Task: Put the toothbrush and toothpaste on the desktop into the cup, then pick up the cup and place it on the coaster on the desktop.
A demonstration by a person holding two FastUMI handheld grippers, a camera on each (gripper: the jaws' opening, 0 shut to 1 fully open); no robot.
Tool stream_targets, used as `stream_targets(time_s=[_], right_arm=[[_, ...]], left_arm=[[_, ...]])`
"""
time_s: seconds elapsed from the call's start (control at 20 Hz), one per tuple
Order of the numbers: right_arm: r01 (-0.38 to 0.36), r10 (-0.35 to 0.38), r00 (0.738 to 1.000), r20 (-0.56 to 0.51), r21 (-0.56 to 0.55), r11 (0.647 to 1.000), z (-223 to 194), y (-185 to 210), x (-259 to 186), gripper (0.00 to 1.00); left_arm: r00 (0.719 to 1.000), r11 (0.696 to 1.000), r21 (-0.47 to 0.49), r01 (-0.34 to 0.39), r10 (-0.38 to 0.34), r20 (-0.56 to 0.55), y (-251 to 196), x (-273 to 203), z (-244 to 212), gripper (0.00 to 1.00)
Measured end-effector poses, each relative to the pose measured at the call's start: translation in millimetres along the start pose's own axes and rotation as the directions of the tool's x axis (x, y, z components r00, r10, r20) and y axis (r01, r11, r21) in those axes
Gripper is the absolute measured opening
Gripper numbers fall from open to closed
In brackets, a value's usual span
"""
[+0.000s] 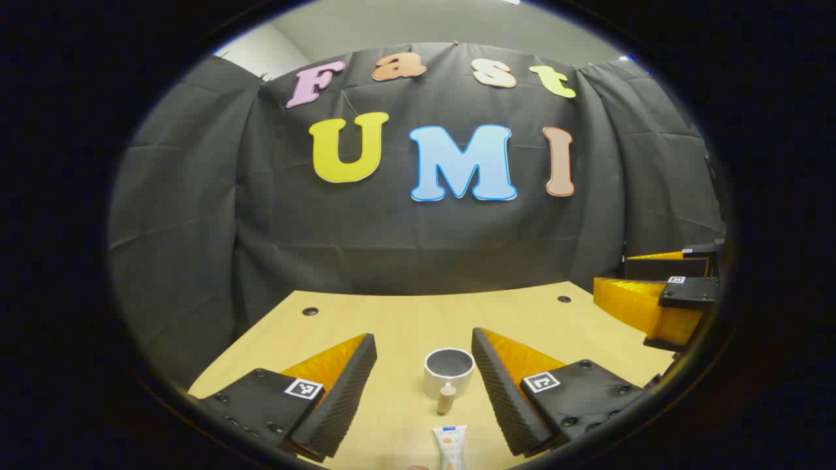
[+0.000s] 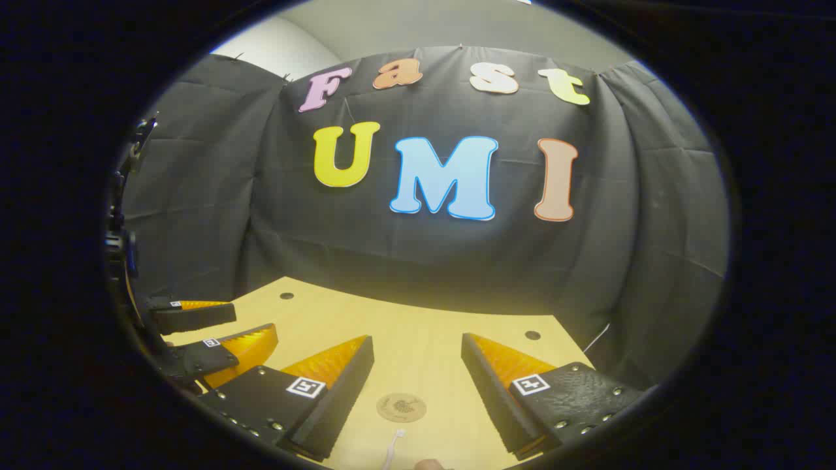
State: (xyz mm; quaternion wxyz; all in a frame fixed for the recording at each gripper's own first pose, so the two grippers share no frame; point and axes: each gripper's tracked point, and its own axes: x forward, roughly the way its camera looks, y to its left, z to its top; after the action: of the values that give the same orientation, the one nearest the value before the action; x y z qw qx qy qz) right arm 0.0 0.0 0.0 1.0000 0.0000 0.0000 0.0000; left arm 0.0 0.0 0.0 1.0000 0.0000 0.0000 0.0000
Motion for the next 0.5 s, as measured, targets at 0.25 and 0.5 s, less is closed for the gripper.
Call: stream_targets(time_s=[0.25, 0.5], right_arm=[[0.012, -0.012, 1.0, -0.008, -0.007, 1.0, -3, 0, -2, 0.88], [0.032, -0.032, 0.999, 0.002, -0.017, 0.999, 0, -5, -3, 0.88]], left_arm=[[1.0, 1.0, 0.015, 0.023, -0.024, 0.009, -6, 6, 4, 0.91], [0.999, 0.999, 0.011, 0.043, -0.043, 0.008, -8, 12, 2, 0.94]])
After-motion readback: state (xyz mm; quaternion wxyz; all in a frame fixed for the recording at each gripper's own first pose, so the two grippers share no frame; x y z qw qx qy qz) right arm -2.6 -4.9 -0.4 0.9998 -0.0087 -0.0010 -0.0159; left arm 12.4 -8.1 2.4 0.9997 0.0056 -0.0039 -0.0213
